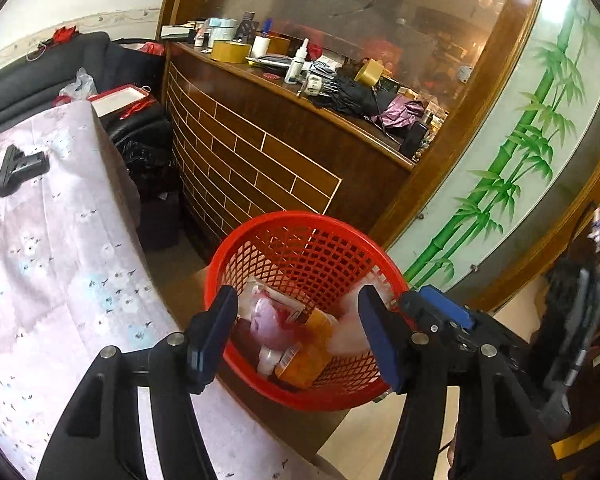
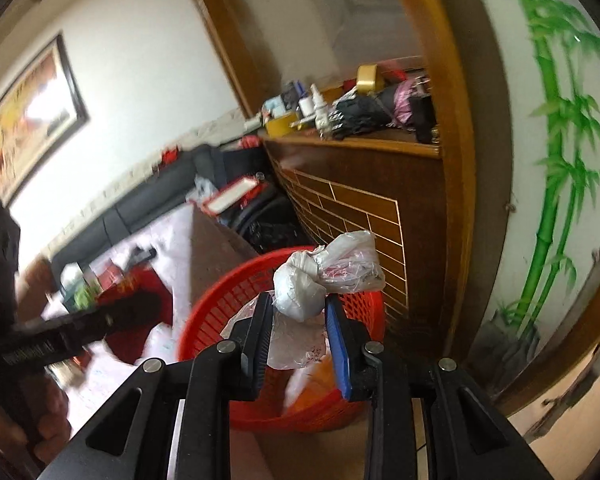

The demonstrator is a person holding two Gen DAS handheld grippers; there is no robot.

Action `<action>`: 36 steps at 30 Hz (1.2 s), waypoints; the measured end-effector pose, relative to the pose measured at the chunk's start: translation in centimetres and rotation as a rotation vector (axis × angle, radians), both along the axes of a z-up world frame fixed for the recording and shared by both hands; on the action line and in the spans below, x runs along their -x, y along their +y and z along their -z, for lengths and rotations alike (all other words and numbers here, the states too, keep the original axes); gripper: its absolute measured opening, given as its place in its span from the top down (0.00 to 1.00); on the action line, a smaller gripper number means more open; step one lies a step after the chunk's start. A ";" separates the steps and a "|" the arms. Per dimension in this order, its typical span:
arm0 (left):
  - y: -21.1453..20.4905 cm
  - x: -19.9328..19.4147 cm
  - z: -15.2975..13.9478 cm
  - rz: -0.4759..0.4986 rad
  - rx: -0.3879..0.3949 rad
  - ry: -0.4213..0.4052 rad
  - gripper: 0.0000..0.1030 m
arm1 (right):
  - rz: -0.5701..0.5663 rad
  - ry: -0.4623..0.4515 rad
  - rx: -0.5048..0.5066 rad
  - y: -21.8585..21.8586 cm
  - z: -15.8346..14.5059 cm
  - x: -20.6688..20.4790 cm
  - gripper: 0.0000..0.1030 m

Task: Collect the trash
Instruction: 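Open the left tool over the basket while the right tool releases the clear bag, then move both open tools back over the table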

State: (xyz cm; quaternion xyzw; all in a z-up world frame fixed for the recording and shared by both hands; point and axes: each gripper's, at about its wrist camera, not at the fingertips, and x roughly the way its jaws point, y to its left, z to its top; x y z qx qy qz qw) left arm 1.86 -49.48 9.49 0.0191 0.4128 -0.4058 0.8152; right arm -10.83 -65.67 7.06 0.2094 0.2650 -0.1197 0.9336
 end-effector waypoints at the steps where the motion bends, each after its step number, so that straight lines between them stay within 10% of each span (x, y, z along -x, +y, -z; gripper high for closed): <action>1: 0.4 0.0 0.0 -0.008 -0.003 -0.005 0.40 | -0.021 0.011 0.002 -0.1 0.4 -0.4 0.62; 11: 8.4 2.3 -0.4 -0.079 -0.047 -0.066 0.40 | -0.021 0.010 -0.074 0.2 2.4 1.0 0.57; 23: 24.6 2.8 0.1 -0.280 -0.117 -0.081 0.40 | -0.275 0.014 -0.048 11.2 0.3 -1.1 0.53; 36: 48.0 -6.3 1.9 -0.688 -0.214 -0.011 0.40 | -0.522 0.071 -0.038 23.3 -0.2 -4.8 0.53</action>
